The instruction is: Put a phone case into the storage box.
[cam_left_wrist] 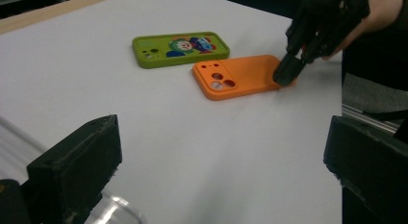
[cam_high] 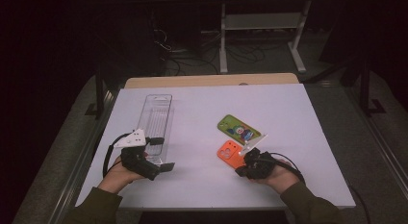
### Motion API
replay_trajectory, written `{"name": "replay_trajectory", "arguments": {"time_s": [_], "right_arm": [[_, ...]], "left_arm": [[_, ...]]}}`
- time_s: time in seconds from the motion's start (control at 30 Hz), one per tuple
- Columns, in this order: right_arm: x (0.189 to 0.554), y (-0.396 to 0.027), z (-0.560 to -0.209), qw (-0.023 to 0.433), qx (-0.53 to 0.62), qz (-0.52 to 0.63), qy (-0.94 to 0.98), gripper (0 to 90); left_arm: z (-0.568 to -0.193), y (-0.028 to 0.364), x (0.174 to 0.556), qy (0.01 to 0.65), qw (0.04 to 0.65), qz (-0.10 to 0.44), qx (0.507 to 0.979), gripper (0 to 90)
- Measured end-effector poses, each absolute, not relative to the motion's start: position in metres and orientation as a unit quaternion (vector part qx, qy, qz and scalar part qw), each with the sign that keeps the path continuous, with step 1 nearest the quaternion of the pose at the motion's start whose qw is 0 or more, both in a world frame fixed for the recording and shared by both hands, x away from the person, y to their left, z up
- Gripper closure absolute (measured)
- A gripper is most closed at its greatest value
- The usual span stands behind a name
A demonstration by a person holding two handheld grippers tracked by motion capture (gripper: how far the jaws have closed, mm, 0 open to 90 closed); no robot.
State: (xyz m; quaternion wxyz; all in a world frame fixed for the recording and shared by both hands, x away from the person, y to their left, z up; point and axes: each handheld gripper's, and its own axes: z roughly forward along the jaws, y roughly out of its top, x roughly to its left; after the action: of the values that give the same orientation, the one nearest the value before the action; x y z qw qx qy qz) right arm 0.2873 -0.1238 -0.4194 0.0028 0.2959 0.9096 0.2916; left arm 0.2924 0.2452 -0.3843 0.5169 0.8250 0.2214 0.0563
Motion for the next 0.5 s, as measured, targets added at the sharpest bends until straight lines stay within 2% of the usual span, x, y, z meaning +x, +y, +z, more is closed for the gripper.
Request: {"name": "replay_trajectory", "arguments": {"time_s": [0.13,0.27,0.3,0.33,0.37,0.4,0.5], "right_arm": [[0.294,-0.134,-0.404,0.018,0.306,0.312,0.899,73.4],[0.301,-0.143,-0.398,0.024,0.319,0.319,0.892,64.4],[0.301,-0.143,-0.398,0.024,0.319,0.319,0.892,64.4],[0.305,-0.148,-0.396,0.024,0.328,0.321,0.888,60.2],[0.305,-0.148,-0.396,0.024,0.328,0.321,0.888,60.2],[0.308,-0.151,-0.395,0.026,0.332,0.322,0.886,54.0],[0.311,-0.154,-0.394,0.027,0.335,0.323,0.885,50.3]], "left_arm": [[-0.385,0.233,0.289,0.213,0.510,0.046,0.832,0.0],[-0.387,0.225,0.287,0.208,0.508,0.039,0.835,0.0],[-0.387,0.225,0.287,0.208,0.508,0.039,0.835,0.0],[-0.388,0.219,0.287,0.202,0.505,0.037,0.838,0.0],[-0.388,0.219,0.287,0.202,0.505,0.037,0.838,0.0],[-0.390,0.214,0.286,0.199,0.503,0.030,0.840,0.0],[-0.391,0.207,0.285,0.193,0.500,0.027,0.844,0.0]]}}
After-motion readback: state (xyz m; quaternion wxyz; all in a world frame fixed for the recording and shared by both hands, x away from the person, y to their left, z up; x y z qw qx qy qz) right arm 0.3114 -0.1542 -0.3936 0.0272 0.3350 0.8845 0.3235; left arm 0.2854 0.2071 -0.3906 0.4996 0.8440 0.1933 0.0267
